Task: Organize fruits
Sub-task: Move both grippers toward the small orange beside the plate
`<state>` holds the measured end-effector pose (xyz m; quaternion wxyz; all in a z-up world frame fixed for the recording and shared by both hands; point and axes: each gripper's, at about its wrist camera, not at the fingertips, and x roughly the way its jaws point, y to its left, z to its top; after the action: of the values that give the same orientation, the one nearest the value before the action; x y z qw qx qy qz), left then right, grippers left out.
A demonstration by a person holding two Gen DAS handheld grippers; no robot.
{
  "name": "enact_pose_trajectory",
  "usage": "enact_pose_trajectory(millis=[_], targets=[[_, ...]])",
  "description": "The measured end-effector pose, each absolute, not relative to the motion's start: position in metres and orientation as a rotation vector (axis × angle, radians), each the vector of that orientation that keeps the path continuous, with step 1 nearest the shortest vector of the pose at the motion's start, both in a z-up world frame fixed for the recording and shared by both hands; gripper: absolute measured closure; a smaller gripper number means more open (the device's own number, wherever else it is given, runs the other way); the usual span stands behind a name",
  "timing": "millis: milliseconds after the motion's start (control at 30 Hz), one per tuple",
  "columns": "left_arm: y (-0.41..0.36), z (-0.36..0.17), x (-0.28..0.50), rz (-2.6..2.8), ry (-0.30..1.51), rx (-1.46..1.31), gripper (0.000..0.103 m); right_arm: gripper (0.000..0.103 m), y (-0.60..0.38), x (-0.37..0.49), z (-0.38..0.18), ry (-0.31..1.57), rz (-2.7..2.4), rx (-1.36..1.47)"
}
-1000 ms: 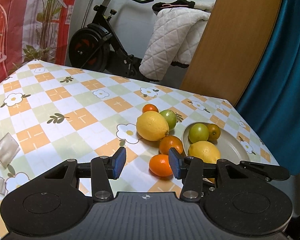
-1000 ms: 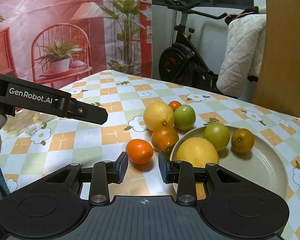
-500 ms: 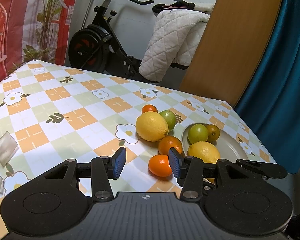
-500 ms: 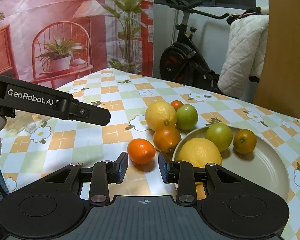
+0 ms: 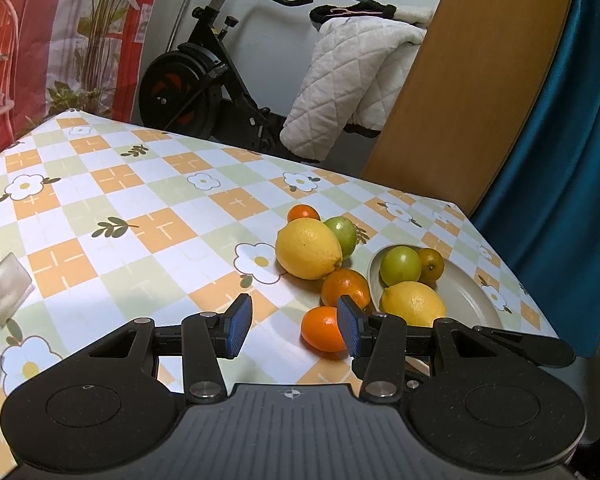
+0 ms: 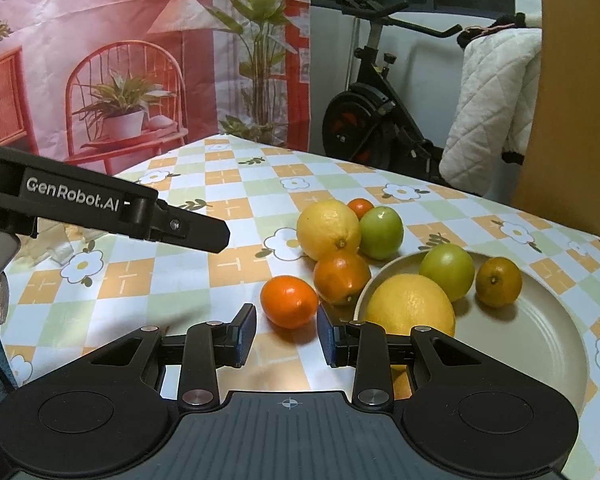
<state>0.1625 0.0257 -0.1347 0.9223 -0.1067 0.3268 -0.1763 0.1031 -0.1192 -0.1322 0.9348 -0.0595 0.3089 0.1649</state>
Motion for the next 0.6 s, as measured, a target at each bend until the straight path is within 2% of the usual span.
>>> enact_pose_trajectory(millis=[600], targets=[[0.020, -0.150, 0.179, -0.430, 0.753, -0.257, 0.055, 0.072, -0.114, 0.115, -0.141, 0.651, 0.341, -0.139]])
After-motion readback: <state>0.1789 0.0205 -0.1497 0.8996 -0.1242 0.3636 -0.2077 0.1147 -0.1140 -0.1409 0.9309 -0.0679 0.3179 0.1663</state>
